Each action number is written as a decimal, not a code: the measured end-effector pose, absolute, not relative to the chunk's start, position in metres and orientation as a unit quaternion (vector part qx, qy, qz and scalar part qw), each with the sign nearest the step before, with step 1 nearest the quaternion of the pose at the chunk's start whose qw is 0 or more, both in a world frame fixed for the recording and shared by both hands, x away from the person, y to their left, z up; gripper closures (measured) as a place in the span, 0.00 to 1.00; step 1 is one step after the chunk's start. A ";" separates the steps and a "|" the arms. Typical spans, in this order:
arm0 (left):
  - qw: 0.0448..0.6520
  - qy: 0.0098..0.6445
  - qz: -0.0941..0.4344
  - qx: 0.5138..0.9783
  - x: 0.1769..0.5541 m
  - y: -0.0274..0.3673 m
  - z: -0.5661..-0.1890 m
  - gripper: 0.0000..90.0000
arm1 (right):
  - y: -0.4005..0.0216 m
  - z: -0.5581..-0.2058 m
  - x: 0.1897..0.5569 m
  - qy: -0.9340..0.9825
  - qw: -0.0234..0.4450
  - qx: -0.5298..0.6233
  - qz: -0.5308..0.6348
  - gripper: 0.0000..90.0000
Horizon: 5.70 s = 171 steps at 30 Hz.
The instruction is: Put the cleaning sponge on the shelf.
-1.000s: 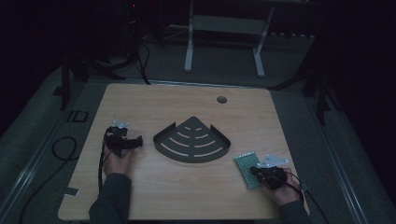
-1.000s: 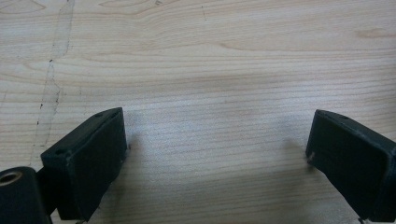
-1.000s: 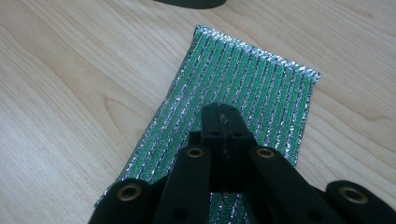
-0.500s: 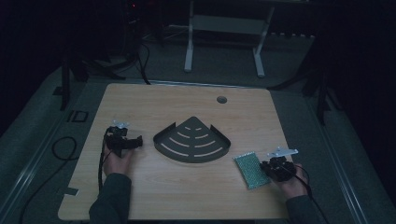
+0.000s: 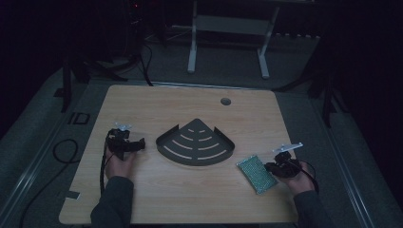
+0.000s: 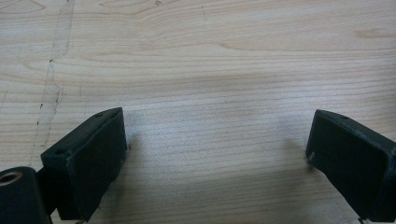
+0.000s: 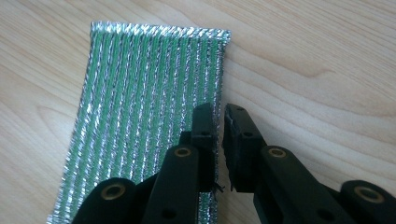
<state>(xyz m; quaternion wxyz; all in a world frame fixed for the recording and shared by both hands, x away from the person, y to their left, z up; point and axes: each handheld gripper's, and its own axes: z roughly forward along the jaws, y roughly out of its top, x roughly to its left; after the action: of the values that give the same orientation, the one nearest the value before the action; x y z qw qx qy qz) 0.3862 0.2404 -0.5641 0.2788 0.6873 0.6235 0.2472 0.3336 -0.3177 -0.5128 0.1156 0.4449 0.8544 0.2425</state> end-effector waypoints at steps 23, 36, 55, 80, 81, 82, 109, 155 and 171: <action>0.279 0.623 0.247 0.687 0.386 0.240 -0.564 0.06 | -0.309 -0.505 0.366 0.884 0.030 0.427 0.186 0.85; 0.279 0.623 0.247 0.687 0.386 0.240 -0.564 0.06 | -0.310 -0.509 0.378 0.883 -0.011 0.441 0.161 0.84; 0.279 0.623 0.247 0.687 0.386 0.240 -0.564 0.06 | -0.314 -0.512 0.394 0.876 -0.077 0.453 0.148 0.88; 0.279 0.623 0.247 0.687 0.386 0.240 -0.564 0.06 | -0.296 -0.491 0.390 0.900 -0.037 0.417 0.117 0.99; 0.279 0.623 0.247 0.687 0.386 0.240 -0.564 0.06 | -0.296 -0.490 0.390 0.901 -0.035 0.417 0.118 0.99; 0.279 0.623 0.247 0.687 0.386 0.240 -0.564 0.06 | -0.296 -0.488 0.390 0.901 -0.035 0.416 0.120 0.99; 0.279 0.624 0.247 0.687 0.386 0.240 -0.564 0.06 | -0.301 -0.443 0.398 0.894 -0.003 0.422 0.150 1.00; 0.280 0.624 0.247 0.687 0.386 0.240 -0.564 0.06 | -0.254 -0.395 0.437 0.899 0.025 0.402 0.170 1.00; 0.279 0.623 0.248 0.687 0.386 0.240 -0.564 0.06 | -0.227 -0.386 0.452 0.905 0.023 0.392 0.164 1.00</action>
<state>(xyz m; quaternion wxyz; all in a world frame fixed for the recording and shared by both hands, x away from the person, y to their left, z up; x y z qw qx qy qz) 0.3864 0.2403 -0.5641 0.2792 0.6870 0.6235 0.2476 0.4521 -0.2265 -0.3856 0.0227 0.3915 0.9052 0.1639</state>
